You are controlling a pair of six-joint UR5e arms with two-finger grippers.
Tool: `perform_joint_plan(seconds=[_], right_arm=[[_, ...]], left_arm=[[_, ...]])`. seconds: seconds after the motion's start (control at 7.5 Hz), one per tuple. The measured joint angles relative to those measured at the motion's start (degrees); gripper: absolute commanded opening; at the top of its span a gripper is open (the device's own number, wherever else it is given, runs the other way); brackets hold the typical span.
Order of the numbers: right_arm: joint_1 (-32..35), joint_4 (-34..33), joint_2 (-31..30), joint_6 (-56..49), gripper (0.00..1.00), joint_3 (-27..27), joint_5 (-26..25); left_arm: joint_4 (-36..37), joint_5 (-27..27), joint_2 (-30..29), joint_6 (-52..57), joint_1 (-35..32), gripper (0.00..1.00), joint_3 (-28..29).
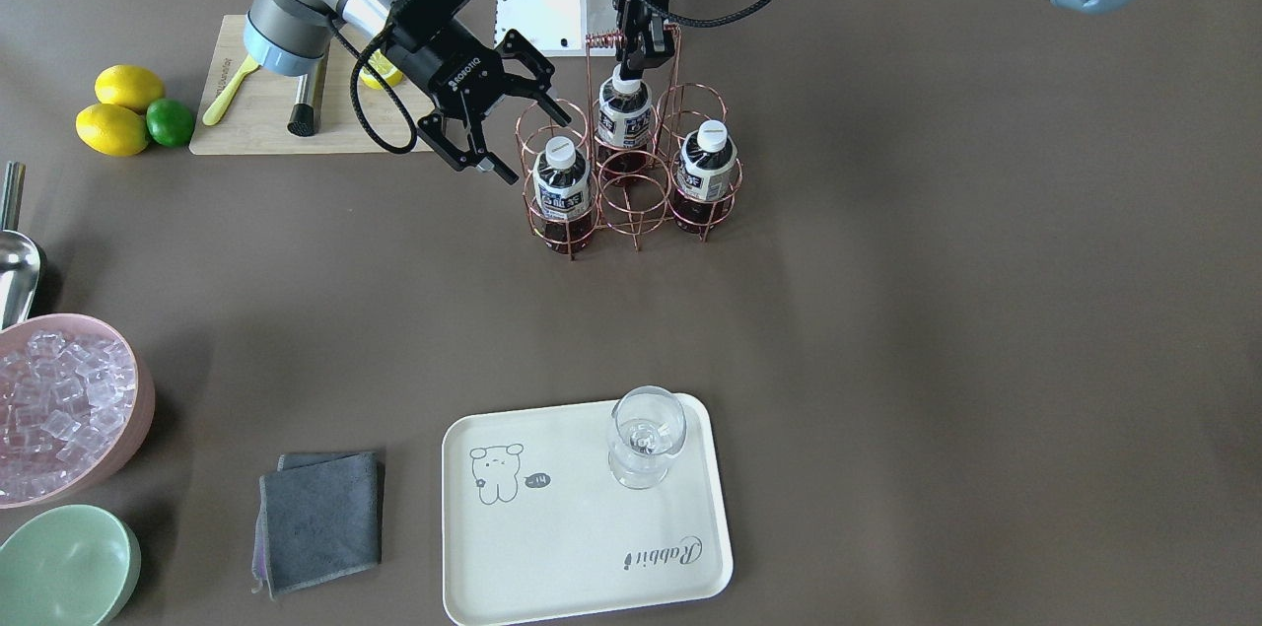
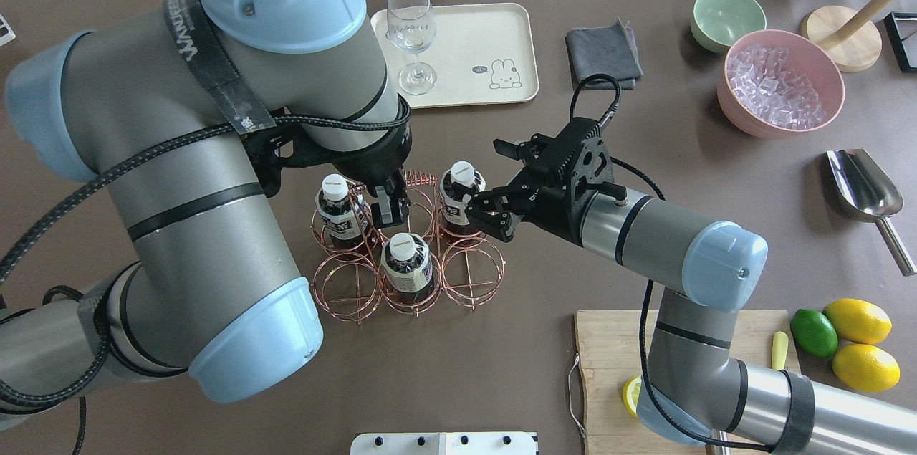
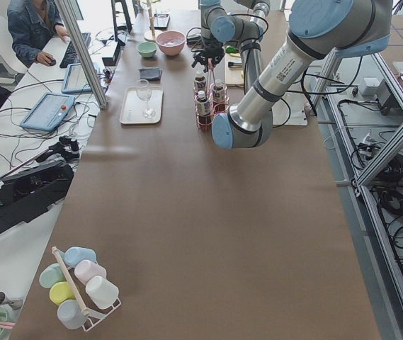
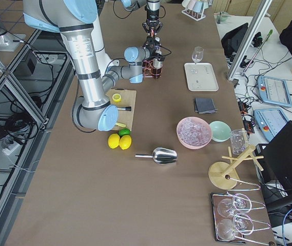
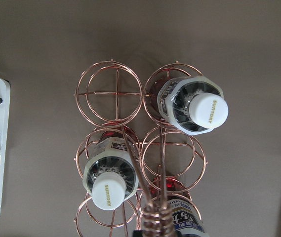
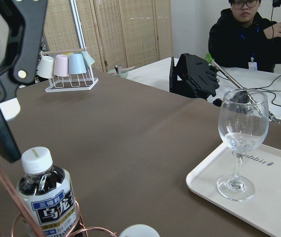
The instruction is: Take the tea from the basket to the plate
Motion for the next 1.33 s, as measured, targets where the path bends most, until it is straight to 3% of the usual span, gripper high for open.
perform_joint_plan(seconds=[0.53,1.33], right_arm=[[-1.26,-0.12,0.68,1.59,0.63,-0.43,-0.48],[-1.23,-0.8,1.45,1.48,0.6,-1.08,-0.95]], left_arm=[[0.0,0.0,0.0,0.0,0.0,0.0,0.09],[0.0,0.0,0.0,0.0,0.09,0.0,0.31]])
